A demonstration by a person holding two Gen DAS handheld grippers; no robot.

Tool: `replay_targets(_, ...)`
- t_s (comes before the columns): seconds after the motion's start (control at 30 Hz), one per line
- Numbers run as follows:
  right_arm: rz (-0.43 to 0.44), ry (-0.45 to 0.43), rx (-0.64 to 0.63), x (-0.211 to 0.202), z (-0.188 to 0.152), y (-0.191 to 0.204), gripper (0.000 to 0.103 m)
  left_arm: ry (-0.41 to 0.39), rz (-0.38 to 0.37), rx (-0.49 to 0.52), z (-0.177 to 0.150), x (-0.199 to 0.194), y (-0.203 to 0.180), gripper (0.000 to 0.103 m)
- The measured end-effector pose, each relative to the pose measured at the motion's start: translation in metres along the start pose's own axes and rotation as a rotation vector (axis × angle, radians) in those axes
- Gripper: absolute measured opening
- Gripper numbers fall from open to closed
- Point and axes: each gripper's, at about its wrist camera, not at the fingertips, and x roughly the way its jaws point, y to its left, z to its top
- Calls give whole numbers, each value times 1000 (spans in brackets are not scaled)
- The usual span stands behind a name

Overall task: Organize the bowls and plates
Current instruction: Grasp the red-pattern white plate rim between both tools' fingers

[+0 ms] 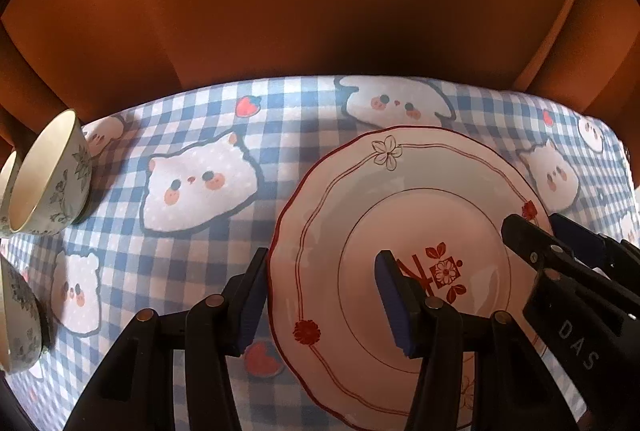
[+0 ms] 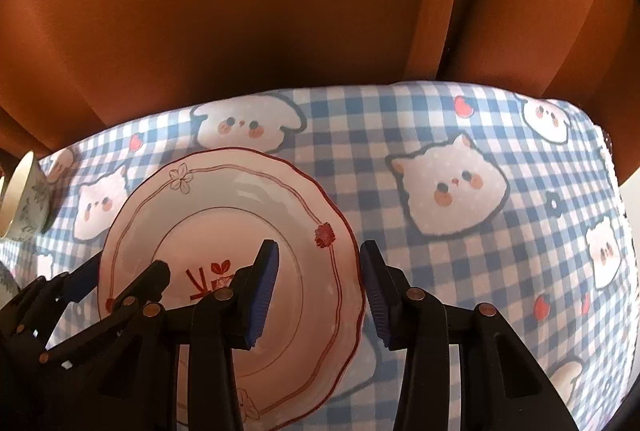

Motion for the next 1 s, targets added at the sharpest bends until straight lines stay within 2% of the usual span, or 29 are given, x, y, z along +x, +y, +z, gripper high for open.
replay_targets(0.4, -12, 58, -41, -22, -41, 19, 46, 34, -16, -5, -53, -22, 18, 54)
replay_targets(1.0, -43, 90, -74, -6, -46, 24, 43, 43, 19, 18, -48, -18, 15, 55)
